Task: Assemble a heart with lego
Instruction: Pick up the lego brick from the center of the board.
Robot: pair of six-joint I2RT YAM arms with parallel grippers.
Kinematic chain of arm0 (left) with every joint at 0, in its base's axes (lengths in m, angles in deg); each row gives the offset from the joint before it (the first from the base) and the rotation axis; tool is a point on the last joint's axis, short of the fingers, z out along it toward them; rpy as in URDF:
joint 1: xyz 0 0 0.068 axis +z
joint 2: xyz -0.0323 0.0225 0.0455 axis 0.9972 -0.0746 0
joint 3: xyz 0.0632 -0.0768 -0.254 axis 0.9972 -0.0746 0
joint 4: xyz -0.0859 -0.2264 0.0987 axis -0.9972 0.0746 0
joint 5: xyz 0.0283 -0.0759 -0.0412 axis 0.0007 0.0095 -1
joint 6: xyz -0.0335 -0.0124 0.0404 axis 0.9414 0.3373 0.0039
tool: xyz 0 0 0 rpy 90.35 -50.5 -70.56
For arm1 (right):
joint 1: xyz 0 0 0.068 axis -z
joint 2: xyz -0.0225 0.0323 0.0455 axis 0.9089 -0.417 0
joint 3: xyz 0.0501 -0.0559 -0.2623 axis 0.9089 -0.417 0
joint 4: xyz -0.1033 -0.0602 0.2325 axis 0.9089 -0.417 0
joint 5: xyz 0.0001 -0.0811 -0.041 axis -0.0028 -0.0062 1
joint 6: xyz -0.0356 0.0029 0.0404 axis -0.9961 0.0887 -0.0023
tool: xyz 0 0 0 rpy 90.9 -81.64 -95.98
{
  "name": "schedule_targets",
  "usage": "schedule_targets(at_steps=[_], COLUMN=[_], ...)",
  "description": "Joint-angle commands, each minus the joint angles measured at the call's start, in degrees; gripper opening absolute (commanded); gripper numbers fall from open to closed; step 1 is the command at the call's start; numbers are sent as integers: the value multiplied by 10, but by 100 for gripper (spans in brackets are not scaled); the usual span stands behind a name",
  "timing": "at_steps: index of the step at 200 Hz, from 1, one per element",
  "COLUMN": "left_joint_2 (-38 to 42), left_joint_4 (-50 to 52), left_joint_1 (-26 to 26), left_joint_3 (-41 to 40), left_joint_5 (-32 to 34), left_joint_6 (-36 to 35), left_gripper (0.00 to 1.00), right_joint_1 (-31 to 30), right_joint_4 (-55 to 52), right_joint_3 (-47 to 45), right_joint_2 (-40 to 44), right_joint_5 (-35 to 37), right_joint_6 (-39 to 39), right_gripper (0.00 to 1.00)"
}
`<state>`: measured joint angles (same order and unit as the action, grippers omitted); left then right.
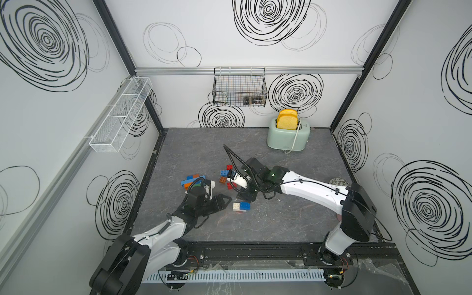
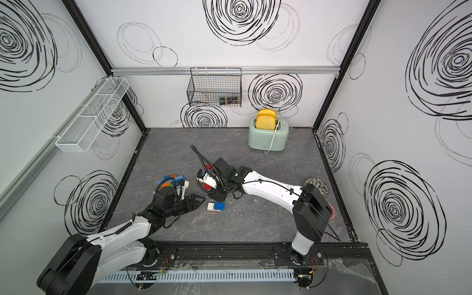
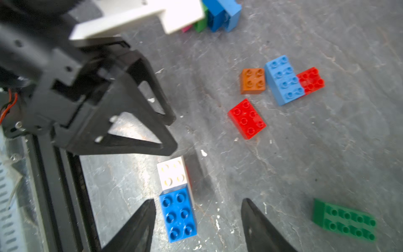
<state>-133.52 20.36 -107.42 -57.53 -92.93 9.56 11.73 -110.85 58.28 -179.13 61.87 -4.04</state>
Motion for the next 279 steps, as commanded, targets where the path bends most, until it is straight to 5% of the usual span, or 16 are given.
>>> schedule_targets(at_steps=[1, 156, 279], left_joint_2=[19, 12, 21], left_joint_4=[50, 64, 68], left_joint_1=[19, 51, 52], left_joint_3=[12, 19, 18], left_joint_5=[8, -3, 0], left_joint_6=[-19, -28, -28], left_gripper=[62, 63, 63], right_joint_1=[22, 62, 32], right_joint_4=[28, 73, 3], right_joint_3=[18, 91, 186], right_joint_2=[-26, -238, -315], right_joint_5=[6, -44, -74], right_joint_6=[10, -79, -121], right_gripper=[67, 73, 65])
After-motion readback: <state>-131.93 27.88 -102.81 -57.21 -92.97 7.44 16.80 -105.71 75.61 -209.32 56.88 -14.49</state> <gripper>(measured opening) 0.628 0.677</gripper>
